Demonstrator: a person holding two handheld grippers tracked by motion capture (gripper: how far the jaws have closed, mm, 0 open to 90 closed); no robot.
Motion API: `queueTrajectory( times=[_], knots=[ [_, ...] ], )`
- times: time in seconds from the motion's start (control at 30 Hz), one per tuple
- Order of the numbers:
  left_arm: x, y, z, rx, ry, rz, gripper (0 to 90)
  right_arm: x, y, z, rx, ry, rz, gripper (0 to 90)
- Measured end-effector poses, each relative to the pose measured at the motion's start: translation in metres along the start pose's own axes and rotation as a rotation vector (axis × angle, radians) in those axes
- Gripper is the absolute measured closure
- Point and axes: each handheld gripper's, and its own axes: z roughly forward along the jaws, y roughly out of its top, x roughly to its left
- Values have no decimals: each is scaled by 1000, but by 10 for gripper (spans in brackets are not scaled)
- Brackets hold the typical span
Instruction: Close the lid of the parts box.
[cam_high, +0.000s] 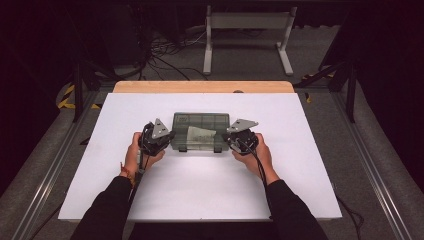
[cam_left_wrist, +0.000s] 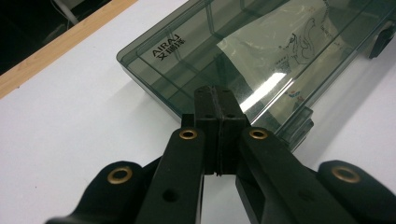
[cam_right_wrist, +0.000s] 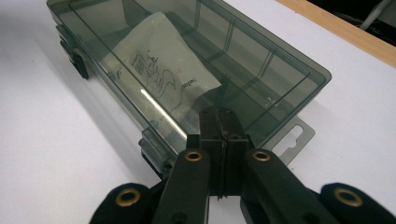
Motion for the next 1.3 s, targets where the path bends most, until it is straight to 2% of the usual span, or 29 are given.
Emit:
queueTrajectory(
  times=[0.07, 0.37, 0.4, 0.43, 0.57, 0.7, 0.9, 1.17, 1.3],
  knots=[
    [0, -1, 0, -6, 3, 2, 897, 0, -2, 0, -16, 4, 21, 900],
    [0, -3, -1, -20, 7, 8, 896, 3, -9, 0, -66, -18, 59, 900],
    [-1, -3, -1, -18, 9, 21, 896, 3, -10, 0, -73, -17, 65, 900],
    [-3, -4, -2, -19, 20, 56, 895, 3, -11, 0, -77, -21, 64, 900],
    [0, -11, -4, -60, -12, 8, 890, 10, -10, -1, -67, -64, 26, 900],
    [0, -13, -6, -68, -23, -4, 882, 14, -8, -2, -53, -99, -15, 900],
    [0, -15, -8, -80, -40, -25, 846, 9, -11, -5, -62, -85, 16, 893],
    [-1, -14, -9, -92, -23, -6, 818, 6, -11, -9, -71, -79, 20, 876],
    [-2, -14, -11, -97, -33, -6, 799, 5, -11, -10, -88, -60, 26, 864]
  ],
)
